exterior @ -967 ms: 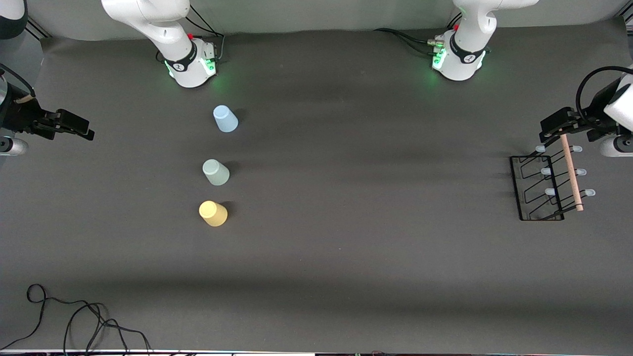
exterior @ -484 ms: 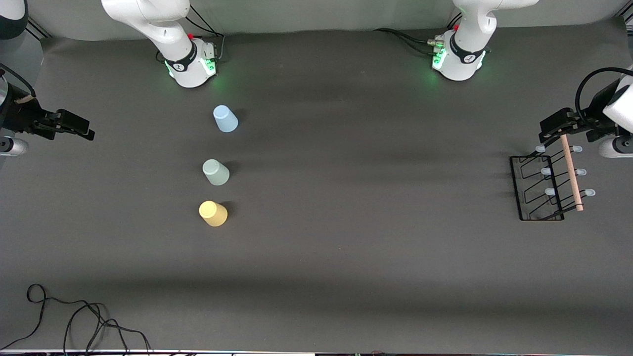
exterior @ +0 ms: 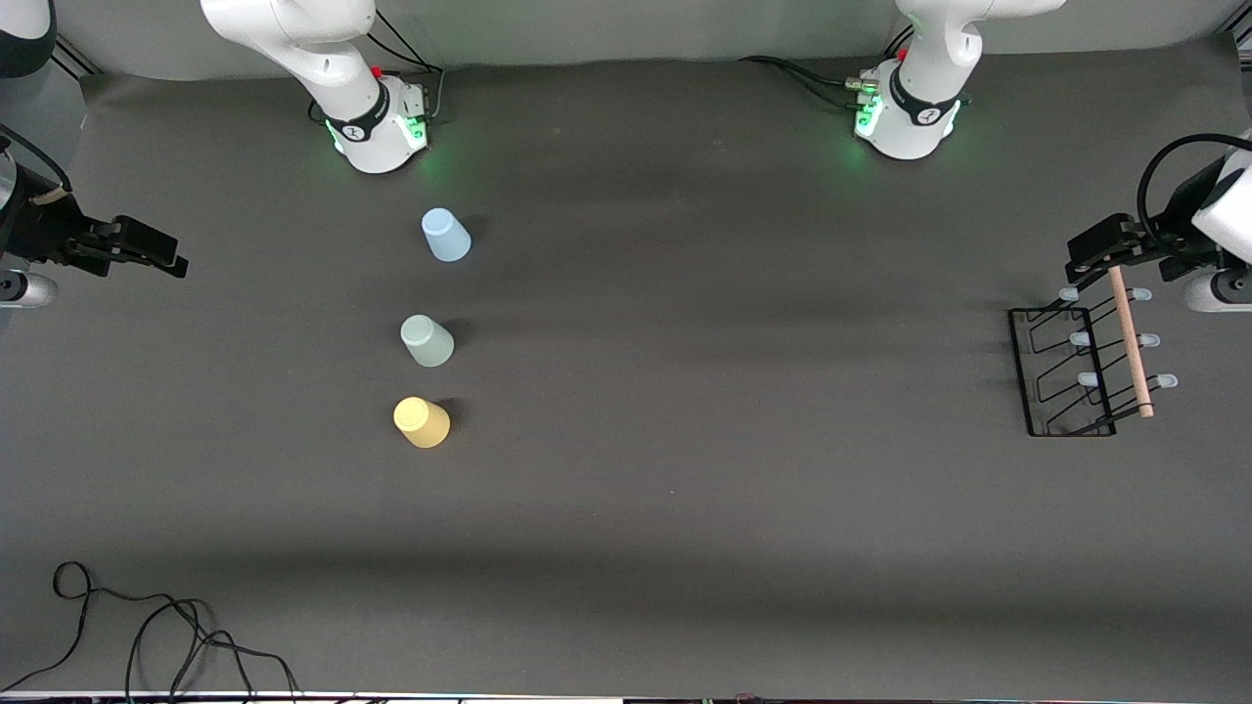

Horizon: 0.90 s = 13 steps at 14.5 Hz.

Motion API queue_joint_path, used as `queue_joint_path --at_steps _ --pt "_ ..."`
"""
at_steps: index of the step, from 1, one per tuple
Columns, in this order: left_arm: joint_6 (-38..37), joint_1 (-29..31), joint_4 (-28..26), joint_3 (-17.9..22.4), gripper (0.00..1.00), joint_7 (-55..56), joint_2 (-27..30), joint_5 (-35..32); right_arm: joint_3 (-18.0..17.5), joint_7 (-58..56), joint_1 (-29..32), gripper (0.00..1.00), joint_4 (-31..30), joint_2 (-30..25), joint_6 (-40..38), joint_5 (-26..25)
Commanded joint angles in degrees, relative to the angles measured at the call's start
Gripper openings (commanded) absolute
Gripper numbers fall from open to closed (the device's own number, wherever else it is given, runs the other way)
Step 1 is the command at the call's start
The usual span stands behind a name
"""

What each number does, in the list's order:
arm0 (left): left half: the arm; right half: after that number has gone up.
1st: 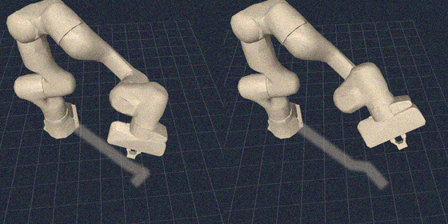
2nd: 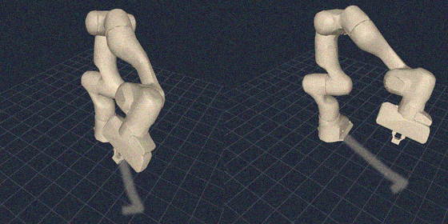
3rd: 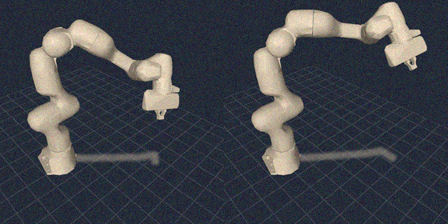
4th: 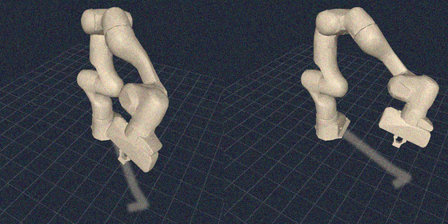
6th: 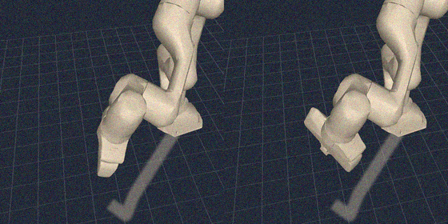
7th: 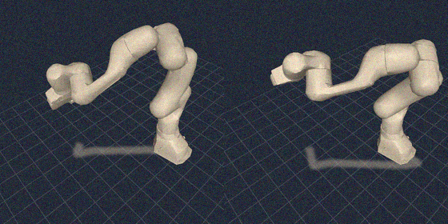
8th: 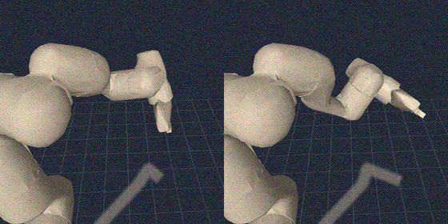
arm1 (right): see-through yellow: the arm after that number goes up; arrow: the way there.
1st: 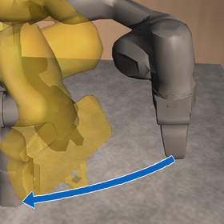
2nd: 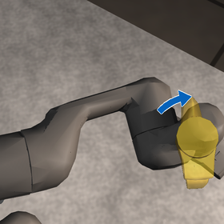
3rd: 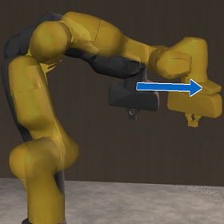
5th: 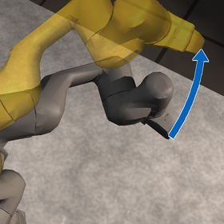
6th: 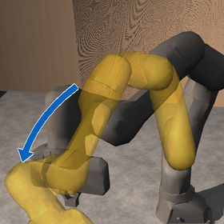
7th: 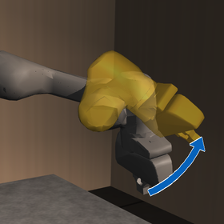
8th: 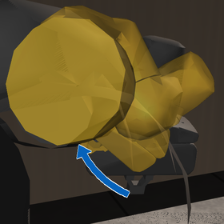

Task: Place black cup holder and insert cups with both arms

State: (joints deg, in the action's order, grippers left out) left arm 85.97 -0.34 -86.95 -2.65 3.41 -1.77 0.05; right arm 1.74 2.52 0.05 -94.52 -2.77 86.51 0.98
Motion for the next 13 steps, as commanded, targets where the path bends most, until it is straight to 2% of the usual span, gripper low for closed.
queue_joint_path --at_steps 1,13 --pt "0.26 -0.19 -0.41 0.01 1.0 0.37 0.45 -0.75 0.19 -0.33 -0.31 1.0 1.1 0.4 -0.81 -0.28" --pt "0.34 -0.19 -0.41 0.01 1.0 0.37 0.36 -0.84 0.28 -0.24 -0.31 1.0 0.4 -0.13 -0.9 -0.19"
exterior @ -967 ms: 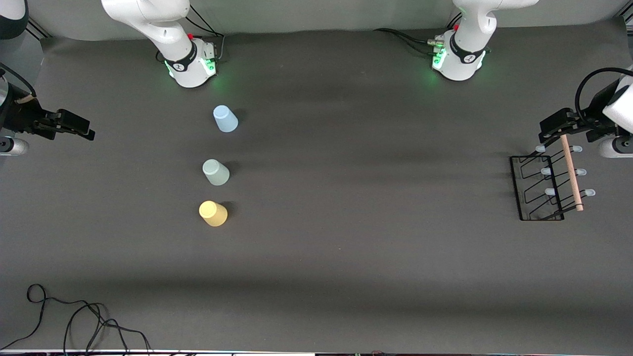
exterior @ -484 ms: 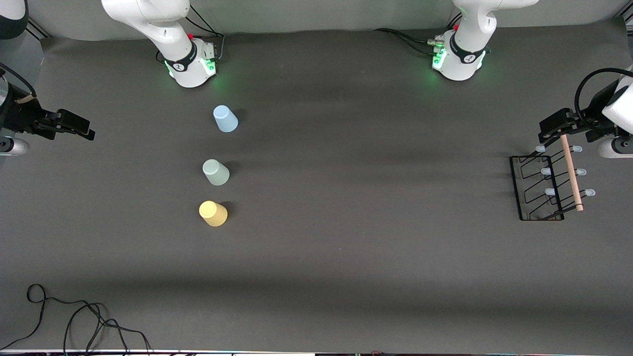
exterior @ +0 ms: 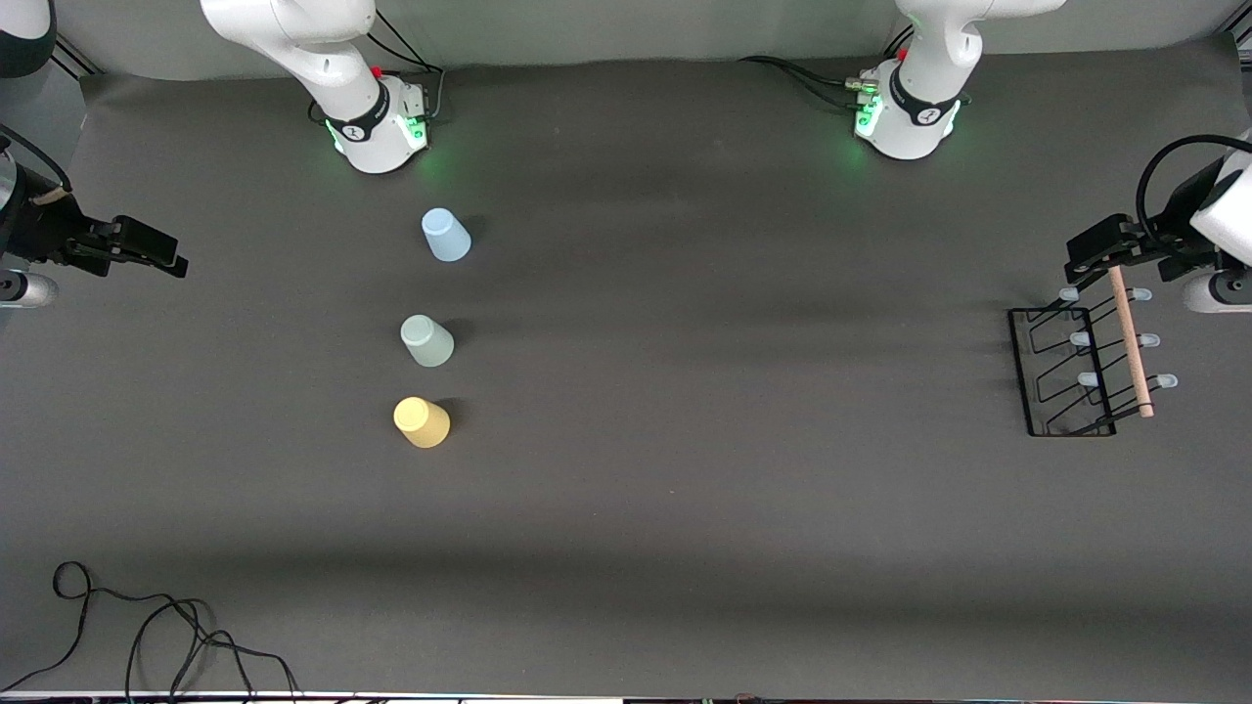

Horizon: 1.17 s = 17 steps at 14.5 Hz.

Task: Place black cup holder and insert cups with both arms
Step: 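Lift the black wire rack with the left gripper toward the table center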

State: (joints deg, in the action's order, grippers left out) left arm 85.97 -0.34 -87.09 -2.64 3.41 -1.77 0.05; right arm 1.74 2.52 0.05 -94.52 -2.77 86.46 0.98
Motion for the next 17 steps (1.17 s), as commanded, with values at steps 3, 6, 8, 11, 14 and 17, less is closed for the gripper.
queue_joint_path --at_steps 3,6,8,11,14,17 --pt "0.08 -0.1 -0.36 0.1 1.0 0.37 0.36 -0.84 -0.24 1.08 -1.18 1.0 -1.89 -0.92 0.64 0.08" --pt "0.43 -0.1 -0.28 0.1 1.0 0.37 0.28 -0.84 -0.16 1.25 -2.42 1.0 -1.81 -0.57 1.08 -0.01" --pt "0.52 -0.1 -0.36 0.1 1.0 0.37 0.28 -0.92 0.11 1.25 -2.33 1.0 -1.8 -0.57 1.08 -0.01" --pt "0.69 4.01 -0.37 1.32 1.0 -8.19 0.28 -1.89 0.19 1.25 -2.33 1.0 -1.72 -0.57 1.08 0.07" --pt "1.92 11.13 -2.2 1.41 1.0 -17.45 0.54 -1.89 0.28 1.17 -2.33 1.0 -1.63 -0.48 1.08 -0.01" --pt "3.68 17.29 -5.71 1.33 1.0 -22.48 1.15 -1.37 0.46 0.99 -2.16 1.0 -1.72 -0.66 0.73 -0.01"
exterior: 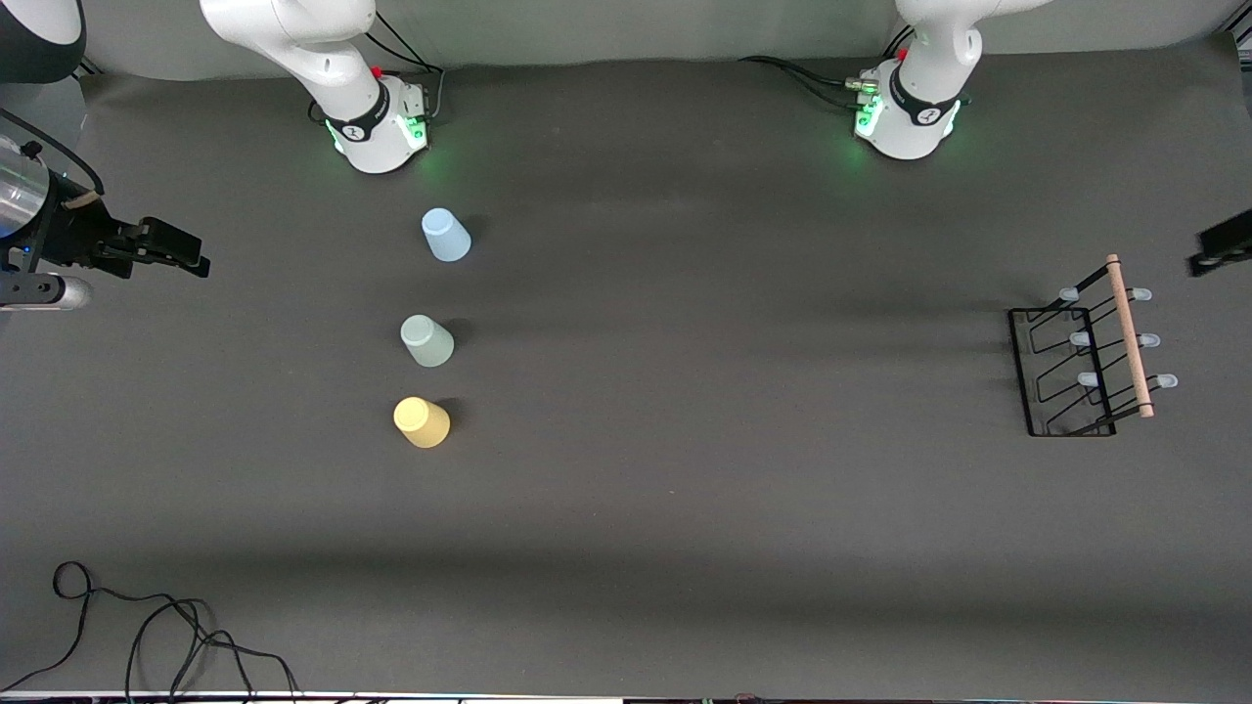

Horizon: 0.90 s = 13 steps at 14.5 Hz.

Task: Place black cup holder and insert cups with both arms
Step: 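Lift the black wire rack with the left gripper toward the table center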

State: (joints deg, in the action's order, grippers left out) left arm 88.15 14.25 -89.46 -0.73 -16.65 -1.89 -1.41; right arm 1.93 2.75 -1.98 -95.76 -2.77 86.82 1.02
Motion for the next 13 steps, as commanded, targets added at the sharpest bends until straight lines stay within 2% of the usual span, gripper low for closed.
queue_joint_path --at_steps 1,4,6,11,13 --pt "1.49 3.58 -4.48 -0.58 1.0 -2.51 1.71 0.09 0.26 0.77 -0.22 1.0 -0.39 -0.57 0.37 0.03" --pt "3.25 3.67 -7.91 -0.5 1.0 -3.04 3.56 -0.08 0.26 0.68 -0.13 1.0 -0.39 -0.57 0.37 -0.05" --pt "6.92 3.76 -11.77 -0.5 1.0 -4.97 3.83 -0.26 0.26 0.68 -0.13 1.0 -0.39 -0.57 0.37 -0.05" --pt "25.27 6.13 -27.84 -0.32 1.0 -11.99 4.01 -0.43 0.26 0.68 -0.13 1.0 -0.39 -0.57 0.28 -0.05" --pt "30.56 6.14 -32.16 -0.32 1.0 -12.53 3.48 -0.43 0.26 0.68 -0.13 1.0 -0.39 -0.57 0.28 -0.05"
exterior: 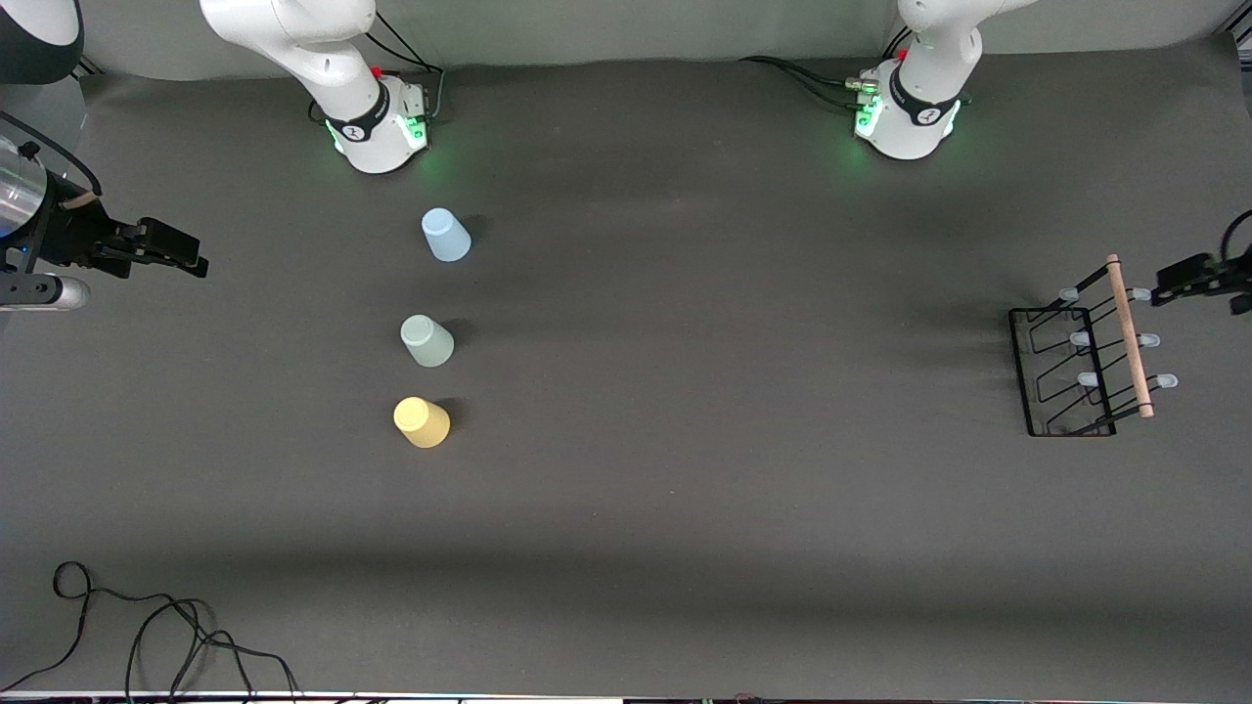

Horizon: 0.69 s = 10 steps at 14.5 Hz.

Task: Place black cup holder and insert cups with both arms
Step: 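Lift the black wire rack with the left gripper toward the table center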

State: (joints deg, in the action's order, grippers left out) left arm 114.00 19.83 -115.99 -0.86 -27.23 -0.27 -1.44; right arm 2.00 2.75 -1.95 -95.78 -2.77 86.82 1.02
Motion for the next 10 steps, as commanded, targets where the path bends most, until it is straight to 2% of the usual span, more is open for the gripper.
queue_joint_path --at_steps 1,8,9,10 --pt "7.0 0.56 -7.05 -0.19 1.0 -2.03 1.41 -0.4 0.19 0.68 -0.16 1.0 -0.37 -0.57 0.28 -0.05" --pt "15.89 0.56 -8.38 -0.19 0.99 -2.39 -5.44 -0.58 0.19 0.68 -0.16 1.0 -0.37 -0.57 0.19 -0.05" --pt "15.9 0.56 -8.38 -0.19 0.97 -2.39 -5.62 -0.58 0.19 0.68 -0.16 1.0 -0.37 -0.57 0.19 -0.05" --pt "15.9 0.56 -8.38 -0.19 0.88 -2.47 -5.62 -0.58 0.19 0.68 -0.16 1.0 -0.37 -0.57 0.19 -0.05"
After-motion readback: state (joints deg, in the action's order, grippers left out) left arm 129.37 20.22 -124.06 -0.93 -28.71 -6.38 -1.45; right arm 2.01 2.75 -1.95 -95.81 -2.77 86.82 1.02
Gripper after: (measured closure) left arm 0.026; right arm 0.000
